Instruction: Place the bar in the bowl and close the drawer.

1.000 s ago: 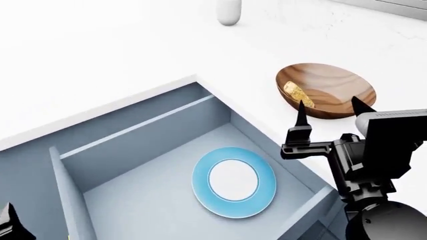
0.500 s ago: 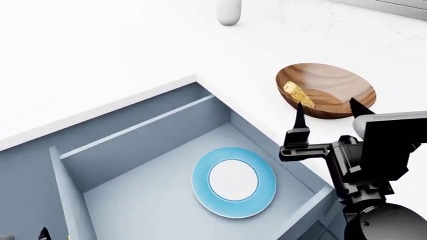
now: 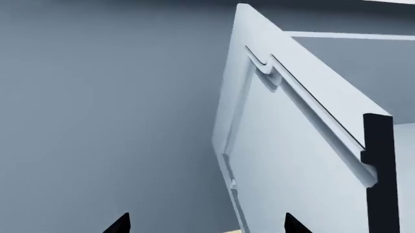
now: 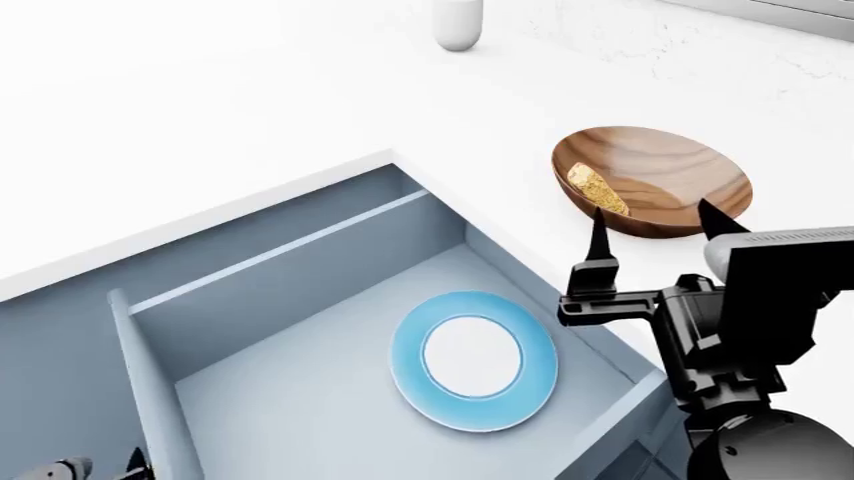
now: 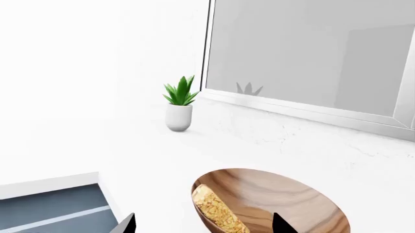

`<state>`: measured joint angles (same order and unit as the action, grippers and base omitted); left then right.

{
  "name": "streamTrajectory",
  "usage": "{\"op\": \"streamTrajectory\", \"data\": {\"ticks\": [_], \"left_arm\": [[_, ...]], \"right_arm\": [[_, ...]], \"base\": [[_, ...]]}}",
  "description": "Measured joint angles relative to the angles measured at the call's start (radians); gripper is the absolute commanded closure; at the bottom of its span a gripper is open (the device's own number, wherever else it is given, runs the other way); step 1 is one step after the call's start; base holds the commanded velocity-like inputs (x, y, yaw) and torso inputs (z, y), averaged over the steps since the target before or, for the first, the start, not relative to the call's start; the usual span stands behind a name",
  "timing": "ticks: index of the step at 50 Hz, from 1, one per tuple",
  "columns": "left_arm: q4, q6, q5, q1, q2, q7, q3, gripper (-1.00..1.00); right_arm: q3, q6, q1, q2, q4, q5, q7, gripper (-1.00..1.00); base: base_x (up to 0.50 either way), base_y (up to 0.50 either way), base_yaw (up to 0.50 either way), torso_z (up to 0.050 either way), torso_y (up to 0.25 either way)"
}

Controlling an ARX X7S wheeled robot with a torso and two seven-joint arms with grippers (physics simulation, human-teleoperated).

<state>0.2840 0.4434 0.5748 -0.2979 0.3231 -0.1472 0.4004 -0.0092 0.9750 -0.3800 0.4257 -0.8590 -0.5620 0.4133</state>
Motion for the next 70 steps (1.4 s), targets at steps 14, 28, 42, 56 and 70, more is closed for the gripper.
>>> {"op": "streamTrajectory", "data": {"ticks": [14, 28, 42, 56, 70], "left_arm": [[-0.002, 0.04, -0.05, 0.086, 0.01, 0.002, -0.106, -1.0], [-0.032, 0.066, -0.077, 0.181, 0.011, 0.005, -0.213, -1.0], [-0.121, 0.094, -0.096, 0.327, 0.002, 0.02, -0.334, -1.0], [-0.27, 0.106, -0.136, 0.507, -0.038, 0.052, -0.453, -1.0], [-0.466, 0.065, -0.184, 0.674, -0.105, 0.097, -0.556, -1.0]], "right_arm": [[0.009, 0.015, -0.009, 0.005, -0.018, -0.02, 0.01, -1.0], [0.037, 0.04, -0.017, 0.014, -0.053, -0.055, 0.026, -1.0], [0.049, 0.063, -0.029, 0.022, -0.086, -0.087, 0.045, -1.0], [0.053, 0.076, -0.04, 0.029, -0.105, -0.112, 0.062, -1.0], [0.064, 0.081, -0.048, 0.037, -0.112, -0.138, 0.077, -1.0]], "base": [[0.0, 0.0, 0.0, 0.0, 0.0], [0.0, 0.0, 0.0, 0.0, 0.0], [0.0, 0.0, 0.0, 0.0, 0.0], [0.0, 0.0, 0.0, 0.0, 0.001], [0.0, 0.0, 0.0, 0.0, 0.0]]}}
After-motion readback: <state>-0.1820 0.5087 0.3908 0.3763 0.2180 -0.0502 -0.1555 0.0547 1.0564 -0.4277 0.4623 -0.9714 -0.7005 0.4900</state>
